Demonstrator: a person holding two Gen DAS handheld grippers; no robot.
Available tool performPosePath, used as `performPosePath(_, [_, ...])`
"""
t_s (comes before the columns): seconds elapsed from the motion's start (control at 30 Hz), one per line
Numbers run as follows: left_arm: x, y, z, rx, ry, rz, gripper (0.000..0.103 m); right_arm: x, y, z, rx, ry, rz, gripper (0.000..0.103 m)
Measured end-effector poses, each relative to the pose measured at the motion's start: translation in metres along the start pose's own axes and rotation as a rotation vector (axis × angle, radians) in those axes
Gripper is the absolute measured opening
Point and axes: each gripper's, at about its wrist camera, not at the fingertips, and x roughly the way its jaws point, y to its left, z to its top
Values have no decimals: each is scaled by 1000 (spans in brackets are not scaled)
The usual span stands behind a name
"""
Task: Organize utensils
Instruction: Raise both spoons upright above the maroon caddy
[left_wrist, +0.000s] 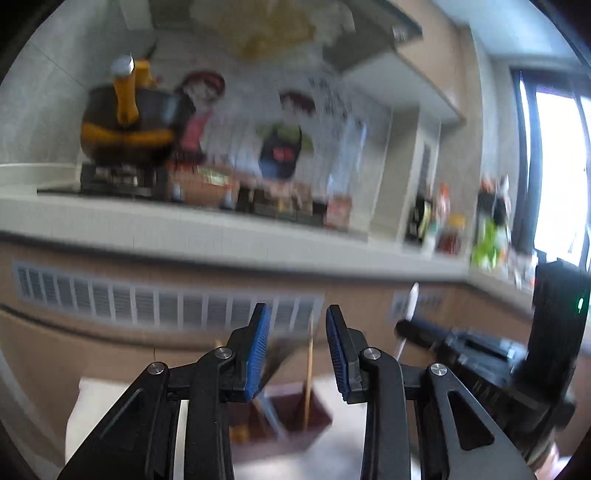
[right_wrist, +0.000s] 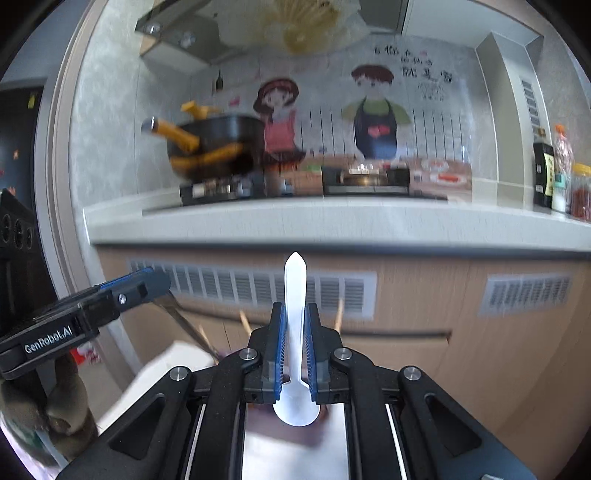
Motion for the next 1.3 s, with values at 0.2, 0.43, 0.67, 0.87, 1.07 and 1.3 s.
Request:
performPosePath(0.2, [19, -1, 29, 50, -22, 38, 20, 24, 3, 25, -31, -40, -31, 10])
performPosePath(0.43, [44, 22, 6, 33, 85, 86, 19, 48, -8, 3, -24, 38, -36, 10])
performPosePath(0.67, [55, 42, -41, 4, 235, 93, 19, 65, -16, -20, 4, 107, -36, 10])
performPosePath(0.87, [66, 24, -114, 152, 526, -56, 21, 53, -19, -38, -1, 150, -26, 10])
performPosePath(1.07, [82, 2, -185, 327, 834, -240, 41, 28, -30, -54, -17, 180, -37, 10])
performPosePath(1.3, [108, -17, -225, 427, 996, -326, 41, 15, -41, -70, -19, 222, -42, 10])
